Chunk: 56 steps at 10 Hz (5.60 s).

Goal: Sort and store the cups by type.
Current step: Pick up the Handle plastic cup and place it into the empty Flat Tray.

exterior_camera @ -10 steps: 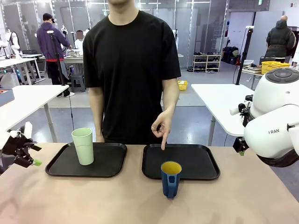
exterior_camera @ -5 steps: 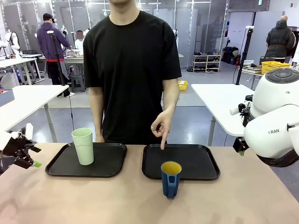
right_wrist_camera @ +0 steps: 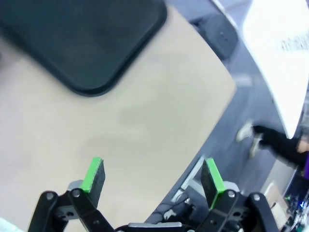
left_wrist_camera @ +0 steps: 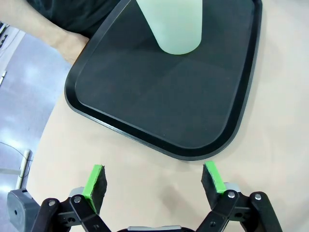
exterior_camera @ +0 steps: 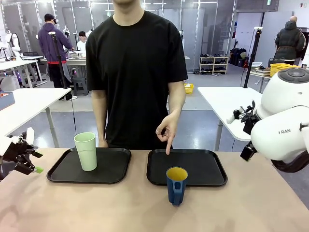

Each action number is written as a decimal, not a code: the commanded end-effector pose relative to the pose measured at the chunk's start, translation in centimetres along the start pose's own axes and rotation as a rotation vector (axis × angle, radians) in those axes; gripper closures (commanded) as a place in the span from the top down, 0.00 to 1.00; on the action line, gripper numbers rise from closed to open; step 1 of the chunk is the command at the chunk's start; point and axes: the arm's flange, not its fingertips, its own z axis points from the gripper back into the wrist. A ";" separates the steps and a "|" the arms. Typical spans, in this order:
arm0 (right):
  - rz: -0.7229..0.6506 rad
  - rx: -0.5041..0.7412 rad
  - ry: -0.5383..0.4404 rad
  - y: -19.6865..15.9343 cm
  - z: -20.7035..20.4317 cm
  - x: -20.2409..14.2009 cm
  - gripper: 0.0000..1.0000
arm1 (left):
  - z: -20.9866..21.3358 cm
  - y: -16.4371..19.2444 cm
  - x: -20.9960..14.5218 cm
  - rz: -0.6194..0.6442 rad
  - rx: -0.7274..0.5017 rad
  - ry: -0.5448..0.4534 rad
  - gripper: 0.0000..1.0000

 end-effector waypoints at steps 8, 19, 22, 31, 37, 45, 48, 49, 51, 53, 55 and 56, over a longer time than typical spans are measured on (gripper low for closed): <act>0.484 0.088 -0.025 1.1 1.1 -0.3 1.00 | 0.1 0.1 0.0 -0.011 0.000 -0.009 1.00; 0.540 0.452 -0.652 5.6 -5.6 -3.4 1.00 | 0.1 0.1 0.0 -0.011 0.000 -0.009 1.00; 0.449 0.525 -0.868 5.5 -8.5 -4.7 1.00 | 0.1 0.1 0.0 -0.011 0.000 -0.009 1.00; 0.370 0.642 -1.010 6.0 -11.9 -6.3 1.00 | 0.1 0.1 0.0 -0.011 0.000 -0.009 1.00; 0.302 0.729 -0.989 6.1 -16.2 -3.3 1.00 | 0.1 0.1 0.0 -0.011 0.000 -0.009 1.00; 0.351 0.887 -1.101 8.6 -20.8 0.6 1.00 | 0.1 0.1 0.0 -0.011 0.000 -0.009 1.00; 0.383 0.929 -1.132 9.8 -21.6 1.2 1.00 | 0.1 0.1 0.0 -0.011 0.000 -0.009 1.00; 0.394 0.951 -1.134 10.0 -21.7 1.1 1.00 | 0.1 0.1 0.0 -0.011 0.000 -0.009 1.00; 0.409 0.965 -1.152 10.6 -21.4 1.2 1.00 | 0.1 0.1 0.0 -0.011 0.000 -0.009 1.00; 0.419 0.966 -1.158 11.4 -21.4 1.7 1.00 | 0.1 0.1 0.0 -0.011 0.000 -0.009 1.00; 0.416 0.956 -1.164 11.9 -21.6 2.1 1.00 | 0.1 0.1 0.0 -0.011 0.000 -0.009 1.00; 0.416 0.964 -1.159 12.1 -21.8 2.3 1.00 | 0.1 0.1 0.0 -0.011 0.000 -0.009 1.00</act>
